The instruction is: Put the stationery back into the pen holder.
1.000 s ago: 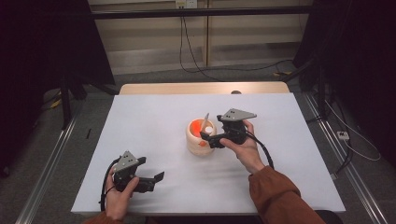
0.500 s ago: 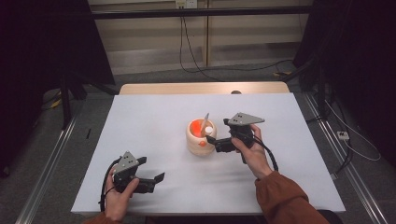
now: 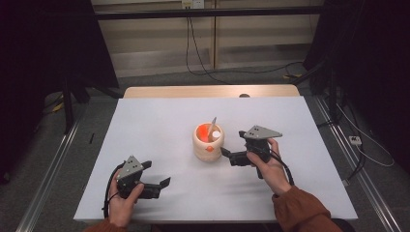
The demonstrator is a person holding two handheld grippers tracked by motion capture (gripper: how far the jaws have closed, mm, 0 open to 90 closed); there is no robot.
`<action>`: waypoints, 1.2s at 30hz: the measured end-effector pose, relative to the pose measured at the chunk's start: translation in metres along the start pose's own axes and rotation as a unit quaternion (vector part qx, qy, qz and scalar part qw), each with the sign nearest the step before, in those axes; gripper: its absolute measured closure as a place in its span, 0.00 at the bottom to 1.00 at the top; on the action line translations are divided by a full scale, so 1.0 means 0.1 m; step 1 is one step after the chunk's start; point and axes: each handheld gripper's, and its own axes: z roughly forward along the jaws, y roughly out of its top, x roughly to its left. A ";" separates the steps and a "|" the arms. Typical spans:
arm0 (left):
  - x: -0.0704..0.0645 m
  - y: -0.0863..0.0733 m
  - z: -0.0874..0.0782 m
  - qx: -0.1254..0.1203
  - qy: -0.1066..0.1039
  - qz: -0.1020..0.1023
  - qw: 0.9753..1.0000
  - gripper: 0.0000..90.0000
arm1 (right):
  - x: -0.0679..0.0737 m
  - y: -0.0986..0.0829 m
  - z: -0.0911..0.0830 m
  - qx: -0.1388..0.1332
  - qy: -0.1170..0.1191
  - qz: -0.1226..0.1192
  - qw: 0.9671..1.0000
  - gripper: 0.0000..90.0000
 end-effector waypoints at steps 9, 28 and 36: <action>0.00 0.01 -0.01 -0.005 0.001 0.001 1.000 0.07 | -0.05 -0.13 -0.16 -0.001 -0.006 0.011 1.000 0.07; -0.03 0.04 -0.03 -0.014 0.006 0.003 1.000 0.07 | -0.18 -0.36 -0.57 -0.004 -0.041 0.021 0.999 0.07; -0.04 0.04 -0.04 -0.016 0.007 0.004 1.000 0.07 | -0.24 -0.46 -0.73 0.000 -0.055 0.025 0.998 0.07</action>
